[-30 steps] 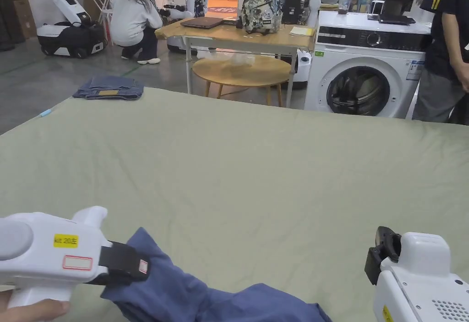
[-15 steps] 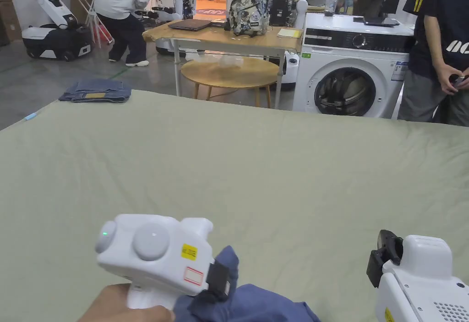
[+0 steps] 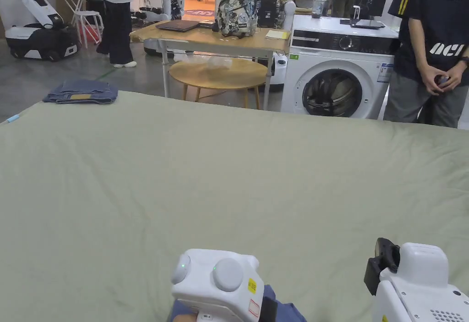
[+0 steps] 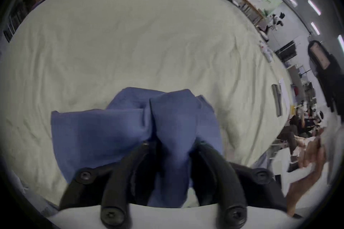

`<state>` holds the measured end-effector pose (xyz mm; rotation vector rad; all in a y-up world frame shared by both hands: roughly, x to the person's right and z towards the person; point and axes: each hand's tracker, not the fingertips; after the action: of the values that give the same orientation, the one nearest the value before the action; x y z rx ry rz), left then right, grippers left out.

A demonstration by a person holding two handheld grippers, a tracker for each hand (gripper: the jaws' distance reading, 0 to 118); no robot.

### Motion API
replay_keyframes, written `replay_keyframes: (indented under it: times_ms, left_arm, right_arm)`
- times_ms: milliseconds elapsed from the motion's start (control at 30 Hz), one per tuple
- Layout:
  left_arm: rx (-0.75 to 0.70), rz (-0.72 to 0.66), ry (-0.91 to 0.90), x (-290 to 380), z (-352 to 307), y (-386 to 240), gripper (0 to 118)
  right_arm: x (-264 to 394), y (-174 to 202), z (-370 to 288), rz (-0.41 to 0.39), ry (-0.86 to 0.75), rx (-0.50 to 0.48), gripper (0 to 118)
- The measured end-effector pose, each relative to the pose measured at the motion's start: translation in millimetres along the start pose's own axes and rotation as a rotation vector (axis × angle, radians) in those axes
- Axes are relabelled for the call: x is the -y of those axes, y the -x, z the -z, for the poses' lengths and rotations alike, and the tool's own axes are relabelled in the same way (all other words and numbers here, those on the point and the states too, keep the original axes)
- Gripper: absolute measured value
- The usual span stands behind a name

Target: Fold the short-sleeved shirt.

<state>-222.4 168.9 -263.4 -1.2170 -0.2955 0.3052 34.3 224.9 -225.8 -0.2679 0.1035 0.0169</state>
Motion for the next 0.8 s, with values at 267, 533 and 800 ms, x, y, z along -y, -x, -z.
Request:
replay_keyframes:
  times_ms: [267,533,800]
  left_arm:
    - [0.283,-0.042,-0.086,0,-52,22,22]
    - [0.226,-0.093,-0.063,-3,-14,35,2]
    - [0.391,-0.165,0.031,14,56,33,0]
  right_arm:
    - [0,1,0,0.007,0.000,-0.006,0]
    - [4,5,0,0.019,0.009,-0.017,0]
    - [5,0,-1,0.008,0.011,-0.011,0]
